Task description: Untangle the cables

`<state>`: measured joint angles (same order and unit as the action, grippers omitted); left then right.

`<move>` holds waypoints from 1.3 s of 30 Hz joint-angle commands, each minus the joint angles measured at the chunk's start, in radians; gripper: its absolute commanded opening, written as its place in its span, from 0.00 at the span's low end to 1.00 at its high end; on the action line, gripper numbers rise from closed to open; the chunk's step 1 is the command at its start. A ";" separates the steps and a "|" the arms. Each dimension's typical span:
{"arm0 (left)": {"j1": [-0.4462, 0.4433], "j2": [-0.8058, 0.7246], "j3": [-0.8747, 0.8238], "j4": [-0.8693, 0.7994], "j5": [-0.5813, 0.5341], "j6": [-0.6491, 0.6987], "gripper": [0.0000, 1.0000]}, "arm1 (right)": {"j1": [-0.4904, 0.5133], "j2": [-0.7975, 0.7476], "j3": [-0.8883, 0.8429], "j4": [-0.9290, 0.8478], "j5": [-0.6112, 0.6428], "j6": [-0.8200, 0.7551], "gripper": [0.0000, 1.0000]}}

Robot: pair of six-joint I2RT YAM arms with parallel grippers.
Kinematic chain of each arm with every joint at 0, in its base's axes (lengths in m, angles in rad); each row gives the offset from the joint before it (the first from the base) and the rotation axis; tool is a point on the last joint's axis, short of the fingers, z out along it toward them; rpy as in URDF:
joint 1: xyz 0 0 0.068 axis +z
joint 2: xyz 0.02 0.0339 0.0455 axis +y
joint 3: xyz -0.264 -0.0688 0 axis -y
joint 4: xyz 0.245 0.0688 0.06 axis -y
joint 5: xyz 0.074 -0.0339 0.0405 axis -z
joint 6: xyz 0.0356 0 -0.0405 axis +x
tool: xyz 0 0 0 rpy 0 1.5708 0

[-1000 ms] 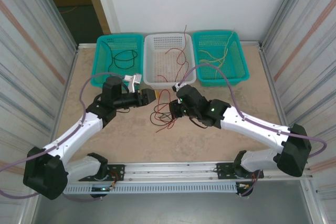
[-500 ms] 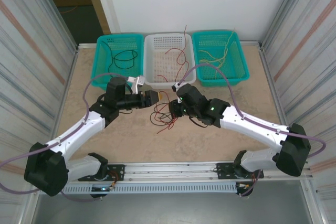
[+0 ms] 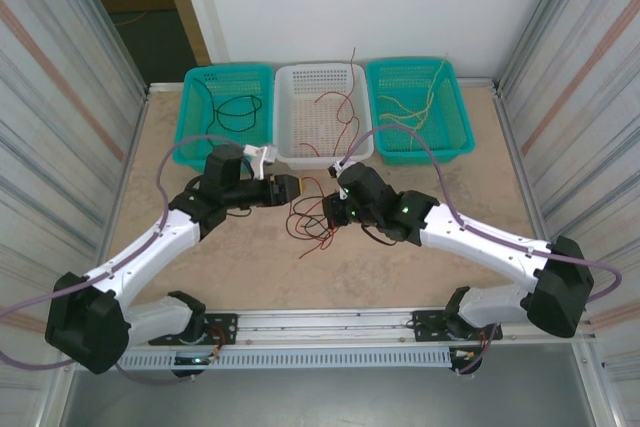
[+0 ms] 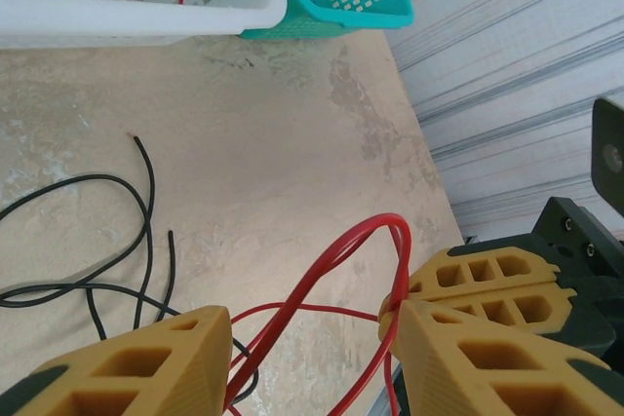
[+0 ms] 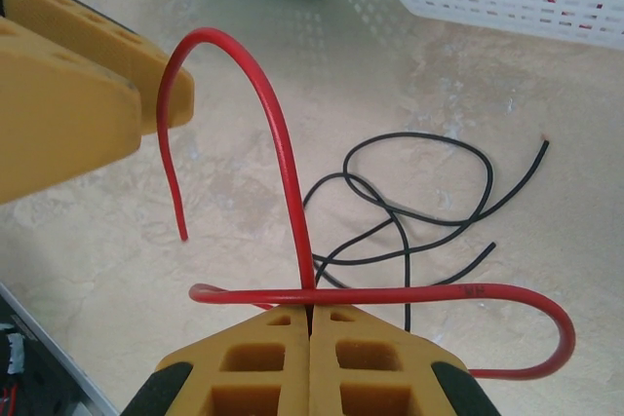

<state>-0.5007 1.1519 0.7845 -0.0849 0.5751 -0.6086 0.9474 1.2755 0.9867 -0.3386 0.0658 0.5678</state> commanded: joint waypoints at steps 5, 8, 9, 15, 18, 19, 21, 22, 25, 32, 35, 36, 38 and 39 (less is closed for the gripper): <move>-0.028 0.013 0.023 -0.007 0.005 0.043 0.43 | -0.010 -0.043 -0.011 0.022 -0.016 0.020 0.05; -0.036 0.008 0.030 -0.011 -0.004 0.051 0.26 | -0.012 -0.054 -0.022 0.022 -0.011 0.024 0.05; -0.039 0.003 0.037 -0.018 -0.008 0.057 0.20 | -0.013 -0.057 -0.027 0.023 -0.008 0.026 0.05; -0.096 -0.037 0.142 -0.137 -0.122 0.158 0.00 | -0.027 -0.080 -0.068 0.037 0.004 0.048 0.16; -0.123 -0.050 0.256 -0.267 -0.201 0.221 0.00 | -0.047 -0.066 -0.087 0.024 0.017 0.066 0.35; -0.133 -0.056 0.290 -0.296 -0.213 0.242 0.00 | -0.058 -0.055 -0.091 0.015 0.016 0.075 0.41; -0.157 -0.075 0.361 -0.344 -0.244 0.283 0.00 | -0.081 -0.025 -0.101 0.001 0.009 0.099 0.52; -0.167 -0.083 0.395 -0.359 -0.254 0.299 0.00 | -0.089 -0.011 -0.105 0.004 0.004 0.106 0.55; -0.180 -0.102 0.483 -0.392 -0.280 0.320 0.00 | -0.101 0.024 -0.124 0.026 0.000 0.122 0.56; -0.179 -0.066 0.688 -0.482 -0.388 0.342 0.00 | -0.139 0.139 -0.132 0.037 -0.009 0.166 0.54; -0.175 -0.034 0.758 -0.487 -0.417 0.334 0.00 | -0.159 0.167 -0.140 0.025 -0.015 0.182 0.50; -0.171 -0.022 0.776 -0.482 -0.417 0.324 0.00 | -0.160 0.157 -0.147 0.029 -0.017 0.185 0.48; -0.153 0.004 0.809 -0.476 -0.394 0.298 0.00 | -0.159 0.115 -0.167 0.055 -0.033 0.184 0.48; -0.147 0.015 0.821 -0.471 -0.376 0.288 0.00 | -0.158 0.086 -0.176 0.071 -0.044 0.184 0.48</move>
<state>-0.6651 1.1370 1.5581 -0.5507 0.2005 -0.3035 0.7879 1.4239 0.8356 -0.3016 0.0479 0.7265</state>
